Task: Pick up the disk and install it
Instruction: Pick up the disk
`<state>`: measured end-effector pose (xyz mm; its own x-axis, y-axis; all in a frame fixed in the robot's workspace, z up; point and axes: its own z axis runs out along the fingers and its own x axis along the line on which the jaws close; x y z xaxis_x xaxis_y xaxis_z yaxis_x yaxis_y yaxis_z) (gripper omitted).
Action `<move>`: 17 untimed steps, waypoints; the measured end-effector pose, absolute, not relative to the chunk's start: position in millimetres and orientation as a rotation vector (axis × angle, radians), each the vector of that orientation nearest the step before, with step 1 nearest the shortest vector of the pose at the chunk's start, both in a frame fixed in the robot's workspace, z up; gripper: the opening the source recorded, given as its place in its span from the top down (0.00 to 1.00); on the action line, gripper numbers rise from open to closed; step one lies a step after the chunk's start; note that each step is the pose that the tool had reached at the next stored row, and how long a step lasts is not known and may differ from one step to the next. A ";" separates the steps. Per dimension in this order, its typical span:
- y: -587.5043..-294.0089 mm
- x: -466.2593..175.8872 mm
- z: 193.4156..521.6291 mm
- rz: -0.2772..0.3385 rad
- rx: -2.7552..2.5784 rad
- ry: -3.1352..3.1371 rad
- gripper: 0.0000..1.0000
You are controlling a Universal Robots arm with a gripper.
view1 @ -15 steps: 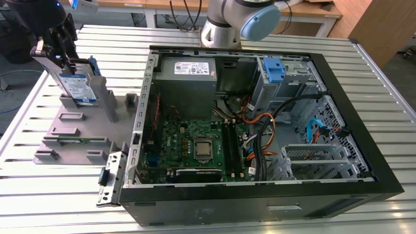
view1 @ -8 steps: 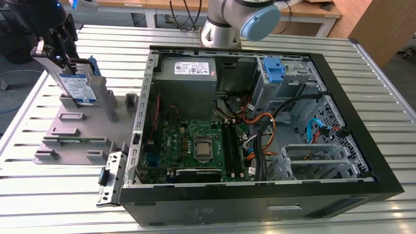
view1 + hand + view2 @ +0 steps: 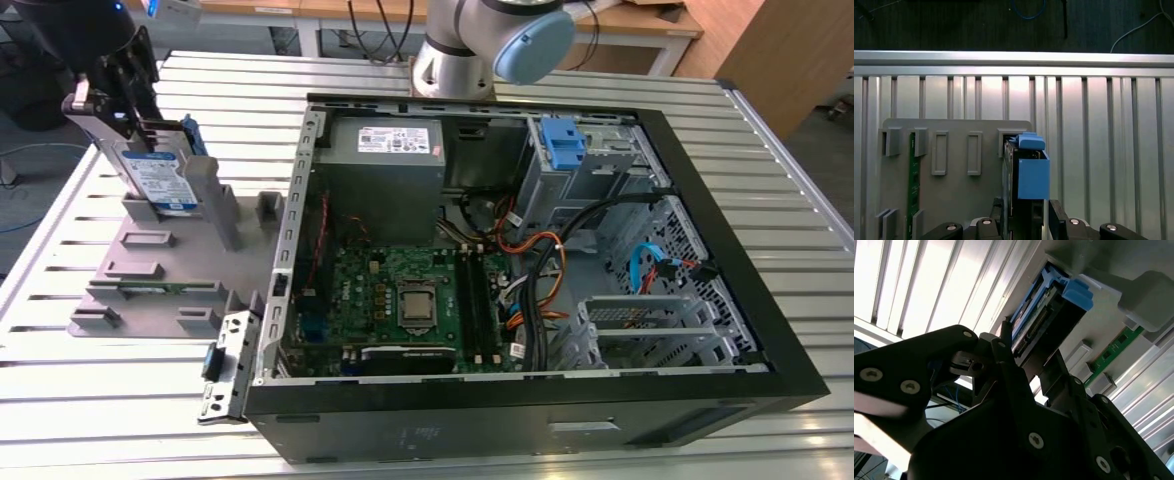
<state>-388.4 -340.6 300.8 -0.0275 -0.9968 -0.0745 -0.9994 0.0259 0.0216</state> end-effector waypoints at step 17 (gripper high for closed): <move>-340.7 -388.4 299.8 0.105 -2.164 2.223 0.53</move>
<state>-388.4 -340.7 299.8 -0.0277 -0.9969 -0.0742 -0.9994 0.0261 0.0218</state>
